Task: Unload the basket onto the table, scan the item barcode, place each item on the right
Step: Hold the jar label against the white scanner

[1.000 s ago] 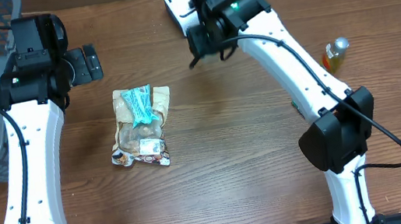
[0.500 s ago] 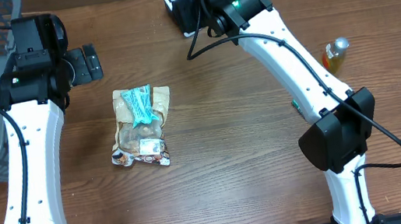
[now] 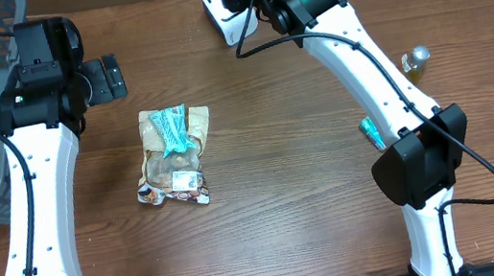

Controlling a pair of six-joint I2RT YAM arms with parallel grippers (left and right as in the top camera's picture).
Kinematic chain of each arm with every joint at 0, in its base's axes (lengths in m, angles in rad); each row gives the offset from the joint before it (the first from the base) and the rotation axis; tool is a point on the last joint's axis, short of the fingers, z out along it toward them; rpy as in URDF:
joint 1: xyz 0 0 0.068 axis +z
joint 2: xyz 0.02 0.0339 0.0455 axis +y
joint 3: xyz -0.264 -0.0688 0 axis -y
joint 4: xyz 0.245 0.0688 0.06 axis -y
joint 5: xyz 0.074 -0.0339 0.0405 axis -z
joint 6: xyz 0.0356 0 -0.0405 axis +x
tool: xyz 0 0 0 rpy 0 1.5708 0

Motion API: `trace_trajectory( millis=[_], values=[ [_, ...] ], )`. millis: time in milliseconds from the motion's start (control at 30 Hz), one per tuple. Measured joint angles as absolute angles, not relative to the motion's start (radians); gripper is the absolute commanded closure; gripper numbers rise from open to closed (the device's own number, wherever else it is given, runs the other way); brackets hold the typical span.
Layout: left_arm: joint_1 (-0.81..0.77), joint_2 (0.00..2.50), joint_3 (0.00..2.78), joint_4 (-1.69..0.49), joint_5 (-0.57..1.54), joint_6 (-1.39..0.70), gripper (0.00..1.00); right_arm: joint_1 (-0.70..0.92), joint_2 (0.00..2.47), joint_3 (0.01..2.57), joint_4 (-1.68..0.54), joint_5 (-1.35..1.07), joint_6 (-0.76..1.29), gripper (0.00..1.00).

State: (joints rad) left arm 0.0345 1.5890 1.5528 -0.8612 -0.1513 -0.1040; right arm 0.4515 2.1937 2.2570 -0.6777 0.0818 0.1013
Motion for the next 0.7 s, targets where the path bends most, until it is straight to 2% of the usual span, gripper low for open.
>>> trace_trajectory(
  millis=[267,367,700],
  values=[
    [0.035,1.589,1.553,-0.862,-0.151,-0.104,0.00,0.451,2.342,2.257,-0.460,0.078,0.100,0.90],
    [0.035,1.589,1.553,-0.861,-0.151,-0.104,0.00,0.447,2.411,2.257,-0.369,0.076,0.101,0.84],
    [0.035,1.589,1.553,-0.861,-0.151,-0.104,0.01,0.417,2.467,2.257,-0.224,0.076,0.100,0.84]
  ],
)
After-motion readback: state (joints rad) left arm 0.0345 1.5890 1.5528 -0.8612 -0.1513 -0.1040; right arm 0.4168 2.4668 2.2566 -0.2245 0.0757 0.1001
